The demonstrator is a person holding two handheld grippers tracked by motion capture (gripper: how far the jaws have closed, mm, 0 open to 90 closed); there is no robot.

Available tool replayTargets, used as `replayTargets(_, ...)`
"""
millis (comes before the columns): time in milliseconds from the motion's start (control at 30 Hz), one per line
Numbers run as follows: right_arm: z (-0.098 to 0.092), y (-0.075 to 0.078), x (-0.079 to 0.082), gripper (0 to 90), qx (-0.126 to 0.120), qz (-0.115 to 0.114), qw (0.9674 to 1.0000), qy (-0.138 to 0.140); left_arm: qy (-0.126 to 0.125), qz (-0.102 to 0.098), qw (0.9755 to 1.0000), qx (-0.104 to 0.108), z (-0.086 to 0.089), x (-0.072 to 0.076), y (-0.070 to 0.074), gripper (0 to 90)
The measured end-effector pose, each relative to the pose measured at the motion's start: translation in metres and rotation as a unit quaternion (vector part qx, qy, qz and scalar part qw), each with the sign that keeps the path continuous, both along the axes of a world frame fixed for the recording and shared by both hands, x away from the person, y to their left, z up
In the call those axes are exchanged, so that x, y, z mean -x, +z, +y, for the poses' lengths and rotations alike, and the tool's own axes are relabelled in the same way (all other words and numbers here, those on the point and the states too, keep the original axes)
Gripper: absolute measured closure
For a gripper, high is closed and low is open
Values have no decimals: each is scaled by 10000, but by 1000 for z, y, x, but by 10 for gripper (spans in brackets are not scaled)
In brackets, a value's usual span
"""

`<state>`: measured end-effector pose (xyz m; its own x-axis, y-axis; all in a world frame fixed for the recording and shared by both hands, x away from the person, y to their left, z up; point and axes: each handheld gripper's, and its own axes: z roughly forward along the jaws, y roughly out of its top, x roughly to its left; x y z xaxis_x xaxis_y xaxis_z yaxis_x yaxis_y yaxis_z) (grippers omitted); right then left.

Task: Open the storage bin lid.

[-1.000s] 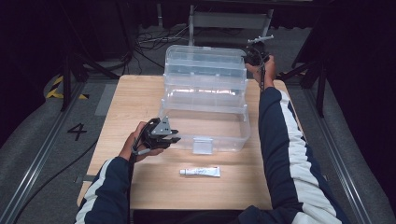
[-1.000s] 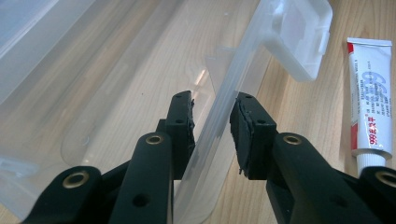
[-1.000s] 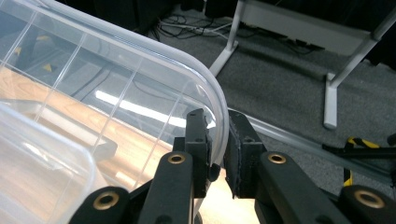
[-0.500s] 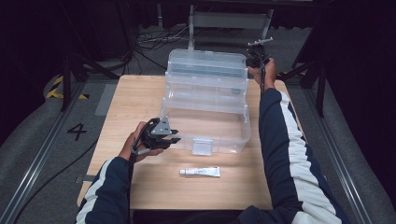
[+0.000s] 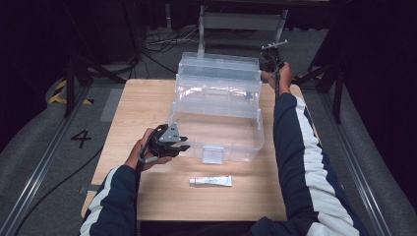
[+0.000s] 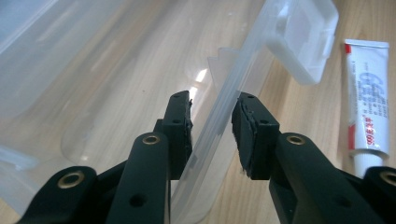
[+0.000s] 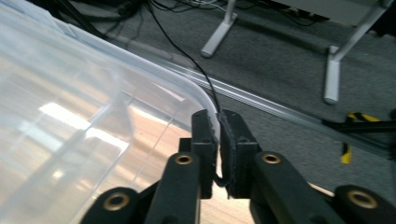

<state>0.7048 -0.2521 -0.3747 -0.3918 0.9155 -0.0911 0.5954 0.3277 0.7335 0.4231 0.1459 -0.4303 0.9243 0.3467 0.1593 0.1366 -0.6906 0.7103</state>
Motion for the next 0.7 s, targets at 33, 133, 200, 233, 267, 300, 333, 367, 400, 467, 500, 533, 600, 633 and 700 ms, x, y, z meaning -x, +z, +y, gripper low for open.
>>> replayTargets(33,-1,1,1,865,-31,6,10000,30,0,1,10000,9,0,0,0,681)
replayTargets(133,-1,3,2,871,-4,-30,10000,38,-2,3,10000,8,0,0,0,682)
replayTargets(200,0,4,3,871,64,-49,10000,30,13,6,10000,4,0,0,0,682)
replayTargets(233,0,4,3,870,91,-55,9999,30,21,8,10000,3,0,0,0,681)
replayTargets(267,-1,4,3,870,83,-48,10000,22,30,7,10000,10,0,0,0,680)
replayTargets(300,-1,4,4,870,90,-59,9999,9,35,7,10000,9,0,0,0,679)
replayTargets(333,-2,5,4,871,105,-81,9999,-7,48,9,10000,10,0,1,0,679)
replayTargets(367,-3,5,5,872,62,-78,9999,-9,54,8,10000,12,-1,0,0,679)
replayTargets(400,-5,5,6,871,88,-84,9999,-4,55,10,10000,9,-1,0,0,678)
replayTargets(467,-5,6,7,873,90,-74,9999,-10,78,15,10000,20,-1,1,0,678)
replayTargets(500,-8,7,9,884,74,-90,9999,14,90,18,10000,21,-1,1,0,678)
replayTargets(533,-9,7,10,884,91,-105,9999,10,108,3,9999,14,-3,1,0,678)
replayTargets(600,-11,9,14,879,55,-139,9999,30,108,-13,9999,9,-4,2,0,680)
replayTargets(633,-11,10,17,879,67,-147,9999,52,102,-3,9999,11,-5,2,0,681)
replayTargets(700,-12,12,21,879,93,-195,9997,111,114,-2,9999,17,-5,2,0,681)
